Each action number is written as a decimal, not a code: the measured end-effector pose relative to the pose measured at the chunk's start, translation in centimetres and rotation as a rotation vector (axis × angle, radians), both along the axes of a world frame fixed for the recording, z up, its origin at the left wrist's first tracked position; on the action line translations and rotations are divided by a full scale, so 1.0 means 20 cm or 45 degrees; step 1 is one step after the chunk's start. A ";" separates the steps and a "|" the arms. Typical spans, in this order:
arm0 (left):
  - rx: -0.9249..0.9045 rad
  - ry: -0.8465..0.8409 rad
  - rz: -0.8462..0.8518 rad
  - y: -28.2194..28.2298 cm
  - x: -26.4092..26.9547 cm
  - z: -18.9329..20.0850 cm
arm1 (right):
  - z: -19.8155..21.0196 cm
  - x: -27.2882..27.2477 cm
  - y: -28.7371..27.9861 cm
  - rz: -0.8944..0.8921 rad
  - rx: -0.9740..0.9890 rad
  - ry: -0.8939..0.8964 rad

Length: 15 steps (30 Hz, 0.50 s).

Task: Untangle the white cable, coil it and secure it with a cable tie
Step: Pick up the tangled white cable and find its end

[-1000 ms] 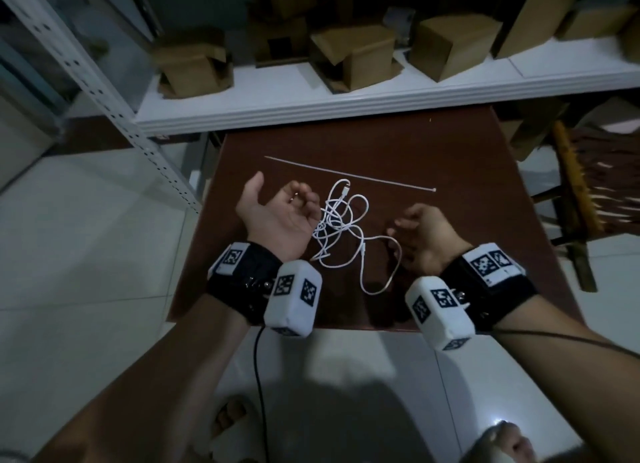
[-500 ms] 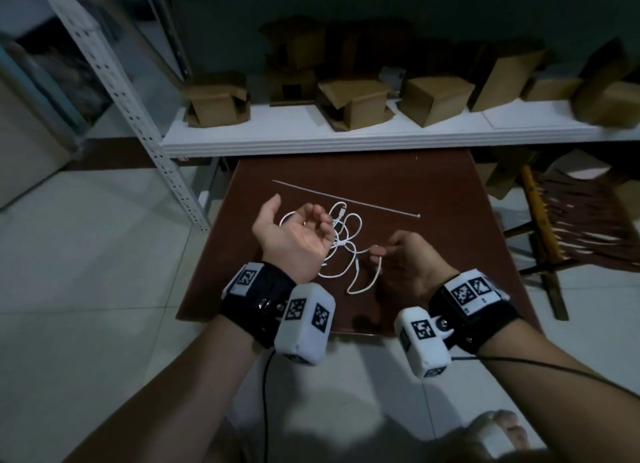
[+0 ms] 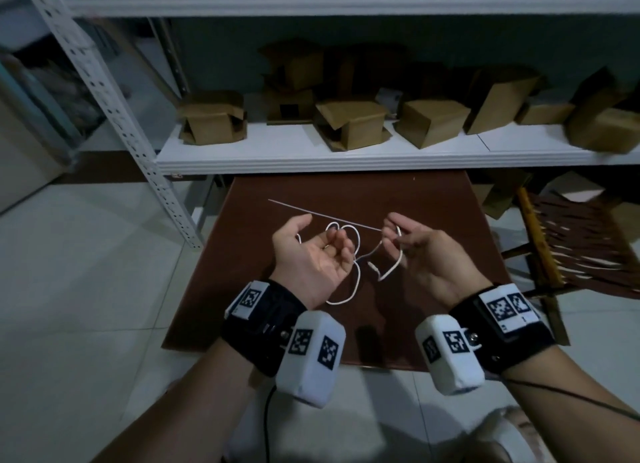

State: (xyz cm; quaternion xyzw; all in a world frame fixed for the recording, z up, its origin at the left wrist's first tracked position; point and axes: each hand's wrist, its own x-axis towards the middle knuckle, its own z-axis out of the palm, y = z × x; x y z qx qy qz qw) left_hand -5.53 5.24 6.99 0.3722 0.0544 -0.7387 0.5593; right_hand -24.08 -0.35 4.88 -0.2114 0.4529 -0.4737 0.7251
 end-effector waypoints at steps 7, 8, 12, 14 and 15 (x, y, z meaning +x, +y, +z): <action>0.134 -0.189 -0.463 -0.03 -0.03 -0.05 | 0.07 0.05 -0.04 -0.008 -0.146 -0.248; 0.137 -0.209 -0.497 -0.03 -0.04 -0.06 | 0.07 0.06 -0.05 -0.018 -0.156 -0.261; 0.137 -0.241 -0.496 -0.07 -0.03 -0.06 | 0.06 0.08 -0.06 -0.033 -0.196 -0.301; 0.117 -0.224 -0.476 -0.08 -0.02 -0.05 | 0.06 0.09 -0.06 -0.032 -0.201 -0.323; 0.100 -0.224 -0.463 -0.08 -0.02 -0.05 | 0.06 0.09 -0.05 -0.032 -0.205 -0.323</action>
